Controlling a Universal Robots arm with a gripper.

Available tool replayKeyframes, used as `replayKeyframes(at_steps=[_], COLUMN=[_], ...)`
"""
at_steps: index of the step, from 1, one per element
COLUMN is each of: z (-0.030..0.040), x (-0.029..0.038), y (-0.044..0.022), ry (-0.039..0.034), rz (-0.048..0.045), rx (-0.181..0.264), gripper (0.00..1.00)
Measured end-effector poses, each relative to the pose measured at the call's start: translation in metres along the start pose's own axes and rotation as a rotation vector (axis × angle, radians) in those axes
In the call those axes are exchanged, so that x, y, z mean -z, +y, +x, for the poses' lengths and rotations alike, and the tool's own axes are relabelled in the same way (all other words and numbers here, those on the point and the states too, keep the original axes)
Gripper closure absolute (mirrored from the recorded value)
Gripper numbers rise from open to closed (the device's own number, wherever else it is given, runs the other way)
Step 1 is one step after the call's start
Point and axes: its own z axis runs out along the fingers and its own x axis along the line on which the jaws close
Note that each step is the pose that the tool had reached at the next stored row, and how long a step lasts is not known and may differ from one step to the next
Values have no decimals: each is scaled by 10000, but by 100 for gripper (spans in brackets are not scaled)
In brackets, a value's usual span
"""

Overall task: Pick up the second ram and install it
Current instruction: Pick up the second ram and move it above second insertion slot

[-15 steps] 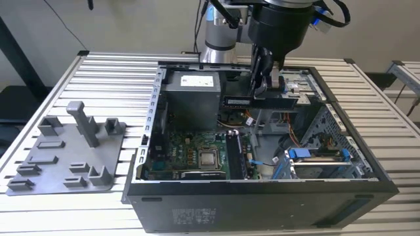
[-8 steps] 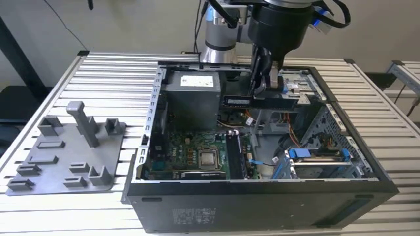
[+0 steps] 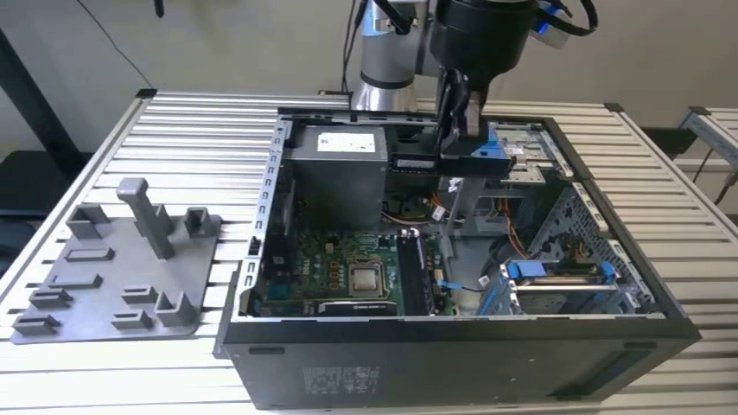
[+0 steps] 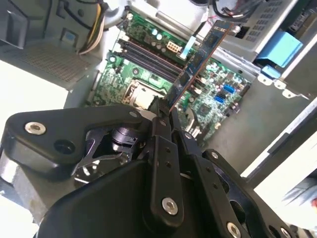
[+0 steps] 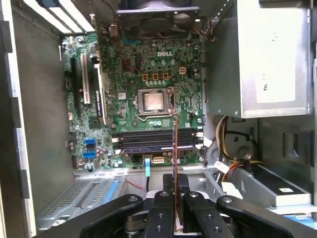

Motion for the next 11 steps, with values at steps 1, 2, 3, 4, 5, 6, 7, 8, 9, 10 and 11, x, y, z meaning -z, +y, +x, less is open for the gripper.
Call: replayKeyframes(at_steps=[1, 2, 3, 4, 5, 6, 7, 8, 9, 10, 11], z=[-45, -89, -132, -175, -213, -241, -259, -272, -277, -277, -277], x=[-4, -8, -11, -15, -17, -19, -21, -21, -21, -21, -21], y=[4, 8, 11, 15, 19, 21, 23, 24, 23, 23, 24], ry=[0, -1, 0, 0, 0, 0, 0, 1, 1, 1, 0], rz=[0, 0, 0, 0, -1, 0, 0, 0, -1, -1, -1], rx=[0, 0, -1, -1, -1, 0, -1, 0, 8, 18, 26], gripper=[86, 86, 86, 86, 86, 86, 86, 86, 86, 86, 86])
